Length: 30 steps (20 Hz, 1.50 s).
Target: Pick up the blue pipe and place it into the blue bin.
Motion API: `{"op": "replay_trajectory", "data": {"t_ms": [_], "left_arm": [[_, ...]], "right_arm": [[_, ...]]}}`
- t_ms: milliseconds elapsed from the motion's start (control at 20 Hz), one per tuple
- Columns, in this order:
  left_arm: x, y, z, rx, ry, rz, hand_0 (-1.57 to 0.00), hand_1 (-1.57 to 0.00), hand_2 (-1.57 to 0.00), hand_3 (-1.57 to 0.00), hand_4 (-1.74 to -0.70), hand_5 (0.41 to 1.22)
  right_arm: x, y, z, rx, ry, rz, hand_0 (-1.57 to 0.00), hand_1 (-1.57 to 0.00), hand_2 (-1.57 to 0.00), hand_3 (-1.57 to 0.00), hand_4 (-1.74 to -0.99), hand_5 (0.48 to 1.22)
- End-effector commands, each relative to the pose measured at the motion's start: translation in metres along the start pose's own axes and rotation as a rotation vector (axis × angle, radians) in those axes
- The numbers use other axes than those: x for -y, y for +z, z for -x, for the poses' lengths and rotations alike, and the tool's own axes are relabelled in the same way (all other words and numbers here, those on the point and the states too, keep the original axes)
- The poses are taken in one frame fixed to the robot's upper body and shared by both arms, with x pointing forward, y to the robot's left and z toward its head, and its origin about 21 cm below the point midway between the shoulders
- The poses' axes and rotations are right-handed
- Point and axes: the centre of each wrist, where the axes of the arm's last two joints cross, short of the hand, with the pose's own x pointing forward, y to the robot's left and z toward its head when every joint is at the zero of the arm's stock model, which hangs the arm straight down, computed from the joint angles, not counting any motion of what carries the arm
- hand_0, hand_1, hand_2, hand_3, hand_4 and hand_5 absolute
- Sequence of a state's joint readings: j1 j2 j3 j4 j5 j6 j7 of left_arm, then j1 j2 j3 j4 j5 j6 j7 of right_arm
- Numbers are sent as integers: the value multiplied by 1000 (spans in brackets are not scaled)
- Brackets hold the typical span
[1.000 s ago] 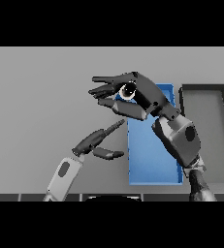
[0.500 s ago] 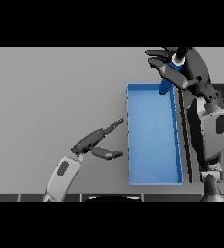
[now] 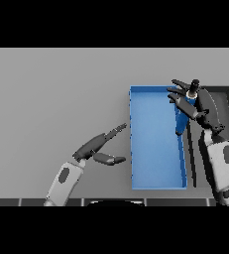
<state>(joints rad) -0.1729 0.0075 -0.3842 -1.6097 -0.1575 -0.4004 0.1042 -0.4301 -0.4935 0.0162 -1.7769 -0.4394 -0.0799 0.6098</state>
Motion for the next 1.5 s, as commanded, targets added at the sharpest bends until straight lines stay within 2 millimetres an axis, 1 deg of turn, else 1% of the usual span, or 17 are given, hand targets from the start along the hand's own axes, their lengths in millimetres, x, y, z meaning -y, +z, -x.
{"op": "replay_trajectory", "data": {"t_ms": [0,100,150,200,250,350,400,450,500,550,600,700,850,1000,1150,1250,1450], "left_arm": [[3,0,0,-5,-3,0,1,1,1,1,-880,428],[2,0,1,-5,-7,2,1,1,1,1,-884,425],[-1,0,1,-5,-2,-1,1,1,1,1,-887,423],[3,-1,1,-3,-7,2,1,1,1,1,-888,422],[2,-1,2,-11,-8,6,1,1,1,1,-887,420],[2,5,2,3,-10,6,1,1,1,1,-885,420],[3,5,1,1,-11,7,1,1,1,1,-883,421],[3,5,1,0,-9,10,1,1,1,1,-883,421],[3,4,1,0,-13,5,1,1,1,1,-882,421],[3,3,0,-9,-17,9,1,1,1,1,-881,422],[2,1,-1,-14,-18,11,1,1,1,1,-878,422],[1,1,-1,-12,-17,4,1,1,1,1,-878,427],[4,2,-2,-5,-3,5,1,1,1,1,-881,429],[5,4,-3,-8,-1,2,1,1,1,1,-886,428],[6,3,-4,-8,-11,3,1,1,1,1,-885,427],[6,5,-4,-8,-7,1,1,1,1,1,-885,428],[6,1,-6,-13,-16,4,1,1,1,1,-888,429]], "right_arm": [[0,4,8,-38,-2,23,-1571,-1571,-1571,-1571,-1741,1221],[-1,9,22,-126,12,89,-1571,-1571,-1571,-1571,-1741,1221],[-3,14,26,-157,6,111,-1571,-1571,-1571,-1508,-1741,1221],[-6,16,34,-196,4,123,-1571,-1571,-1571,-1521,-1741,1221],[-8,18,40,-228,12,140,-1571,-1571,-1571,-1255,-1741,1221],[-8,20,51,-305,60,182,-1571,-1571,-1571,-1024,-1741,1221],[-14,21,55,-312,74,189,-1571,-1571,-1571,-908,-1741,1221],[-15,20,57,-318,89,206,-1571,-1548,-1571,-847,-1741,1221],[-14,16,59,-337,95,218,-1465,-1336,-1339,-788,-1678,1221],[-15,15,62,-348,110,220,-1172,-1069,-1071,-630,-1592,1221],[-13,12,64,-379,118,228,-937,-855,-856,-504,-1503,1221],[-14,9,65,-422,176,186,-599,-547,-548,-322,-1337,1221],[-16,6,67,-485,298,84,-306,-279,-280,-164,-1175,1084],[-13,11,78,-603,352,45,-156,-143,-143,-84,-1083,934],[-15,11,83,-664,384,28,-80,-73,-73,-42,-1063,846],[-16,10,84,-686,447,16,-51,-46,-46,-27,-1051,787],[-21,7,81,-692,459,16,-20,-18,-18,-10,-1033,696]]}}
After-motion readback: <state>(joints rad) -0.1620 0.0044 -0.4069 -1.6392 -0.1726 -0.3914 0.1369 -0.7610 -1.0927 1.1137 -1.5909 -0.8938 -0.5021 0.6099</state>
